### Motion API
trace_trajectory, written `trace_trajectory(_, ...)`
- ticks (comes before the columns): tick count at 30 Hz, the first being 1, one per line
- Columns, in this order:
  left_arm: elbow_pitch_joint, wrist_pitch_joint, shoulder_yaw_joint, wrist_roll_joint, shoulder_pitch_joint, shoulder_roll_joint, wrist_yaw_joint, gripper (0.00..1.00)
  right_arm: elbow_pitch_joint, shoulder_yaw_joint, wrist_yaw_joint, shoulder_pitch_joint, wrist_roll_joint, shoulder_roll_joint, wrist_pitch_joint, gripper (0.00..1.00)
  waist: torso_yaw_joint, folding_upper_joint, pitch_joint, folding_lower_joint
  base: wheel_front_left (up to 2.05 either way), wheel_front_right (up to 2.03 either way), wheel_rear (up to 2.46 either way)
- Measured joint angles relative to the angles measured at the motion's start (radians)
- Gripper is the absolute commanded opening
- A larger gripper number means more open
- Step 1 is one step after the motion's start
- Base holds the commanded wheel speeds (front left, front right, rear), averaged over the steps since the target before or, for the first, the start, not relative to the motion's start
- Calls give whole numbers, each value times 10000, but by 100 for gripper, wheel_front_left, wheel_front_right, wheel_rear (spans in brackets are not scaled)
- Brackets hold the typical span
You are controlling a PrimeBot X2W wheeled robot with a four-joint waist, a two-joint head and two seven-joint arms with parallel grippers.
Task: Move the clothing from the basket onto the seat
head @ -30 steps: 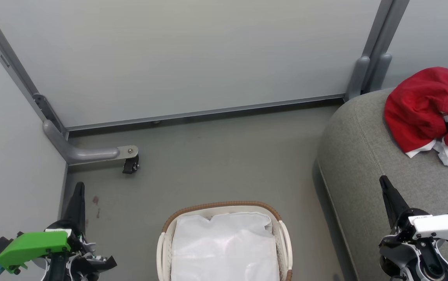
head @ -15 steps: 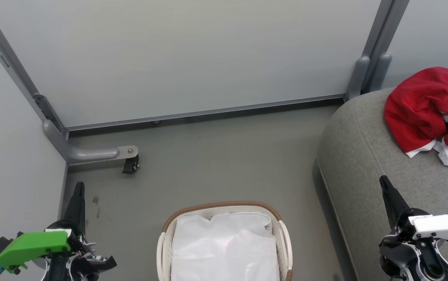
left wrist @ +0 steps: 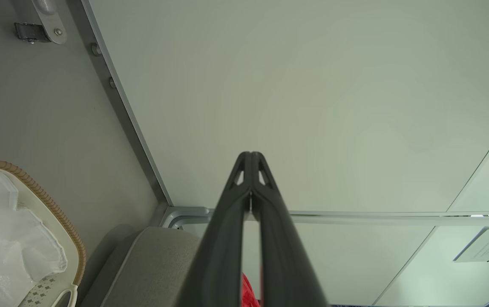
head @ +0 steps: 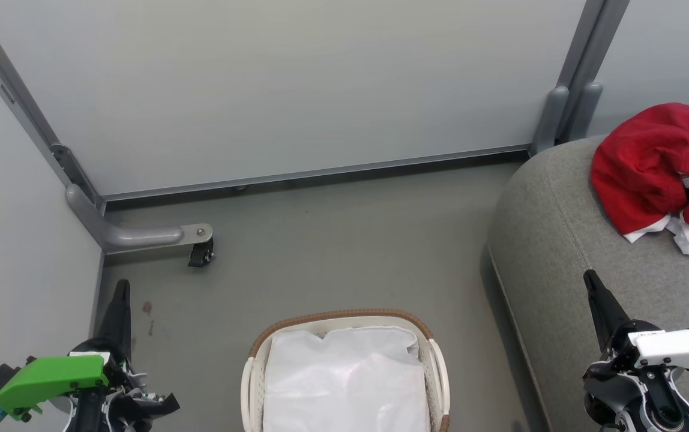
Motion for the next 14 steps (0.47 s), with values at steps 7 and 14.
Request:
trace_trajectory(7, -6, 0, 0, -2, 0, 0, 0, 0, 0, 0, 0, 0, 0, 0, 0, 0, 0, 0, 0, 0, 0, 0, 0)
trace_trajectory(14, -2, 0, 0, -2, 0, 0, 0, 0, 0, 0, 0, 0, 0, 0, 0, 0, 0, 0, 0, 0, 0, 0, 0)
